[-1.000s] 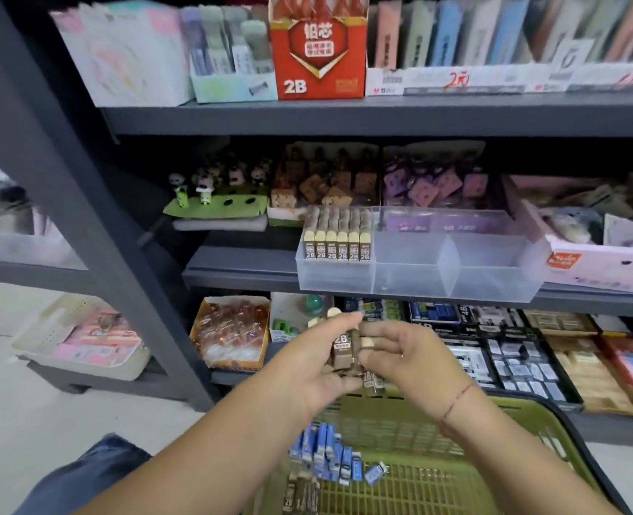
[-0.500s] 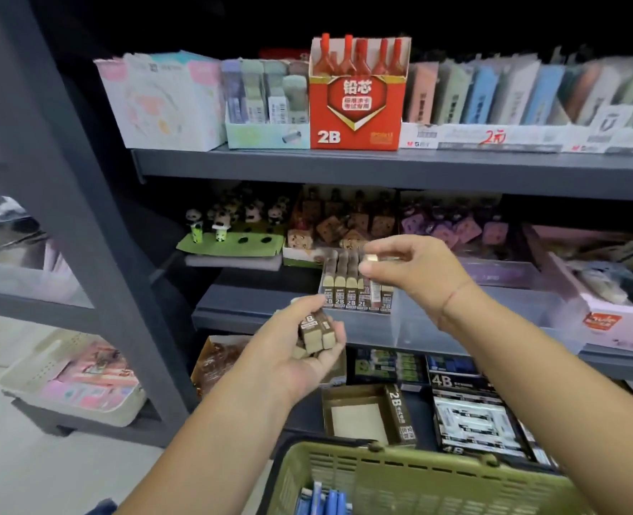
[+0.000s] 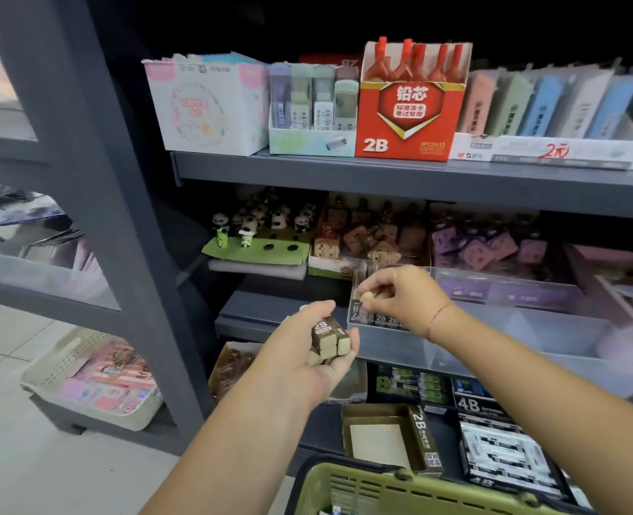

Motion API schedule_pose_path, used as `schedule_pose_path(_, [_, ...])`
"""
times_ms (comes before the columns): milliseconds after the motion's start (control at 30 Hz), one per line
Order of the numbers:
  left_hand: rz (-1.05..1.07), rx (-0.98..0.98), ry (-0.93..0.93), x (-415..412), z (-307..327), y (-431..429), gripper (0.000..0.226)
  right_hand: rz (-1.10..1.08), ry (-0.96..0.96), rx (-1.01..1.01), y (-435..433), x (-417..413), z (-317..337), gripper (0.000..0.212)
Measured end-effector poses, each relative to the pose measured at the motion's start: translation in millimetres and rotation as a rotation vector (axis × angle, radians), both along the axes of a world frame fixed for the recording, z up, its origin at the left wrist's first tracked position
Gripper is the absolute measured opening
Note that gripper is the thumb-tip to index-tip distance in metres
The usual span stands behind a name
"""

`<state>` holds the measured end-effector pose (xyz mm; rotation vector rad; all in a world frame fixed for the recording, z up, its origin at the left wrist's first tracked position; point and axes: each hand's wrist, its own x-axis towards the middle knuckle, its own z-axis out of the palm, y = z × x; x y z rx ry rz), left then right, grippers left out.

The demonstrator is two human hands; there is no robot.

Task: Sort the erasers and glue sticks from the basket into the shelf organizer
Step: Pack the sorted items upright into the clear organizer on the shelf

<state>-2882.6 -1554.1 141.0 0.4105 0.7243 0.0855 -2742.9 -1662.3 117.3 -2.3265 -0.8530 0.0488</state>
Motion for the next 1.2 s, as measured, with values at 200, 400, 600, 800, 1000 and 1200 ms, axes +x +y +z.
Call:
schedule_pose_path(200, [0.003, 0.002, 0.012, 0.8, -1.2, 0.7, 0.017, 0.079, -0.261, -0.241, 5.7, -0.6, -0.4, 0.020])
schedule_pose_path(400, [0.004, 0.014, 0.014, -0.8, -0.8, 0.0, 0.012, 0.065, -0.374, -0.352, 10.7, 1.5, 5.0, 0.014])
schedule_pose_path(600, [-0.037, 0.030, -0.005, -3.3, -3.6, -0.9, 0.010, 0.020, -0.302, -0.334, 6.6, 1.3, 6.8, 0.026])
schedule_pose_path(800, [-0.098, 0.084, -0.037, -2.3, -5.3, -2.7, 0.010, 0.156, 0.319, 0.224, -5.9, -34.7, 20.5, 0.019])
schedule_pose_path(1000, [-0.176, 0.123, -0.076, -1.2, -7.9, -12.2, 0.021, 0.322, 0.568, 0.154, -12.7, -41.7, 22.2, 0.018])
schedule_pose_path(1200, [-0.148, 0.107, -0.032, -0.2, -8.5, -15.6, 0.020, 0.244, 0.719, 0.225, -21.0, -39.1, 32.0, 0.010])
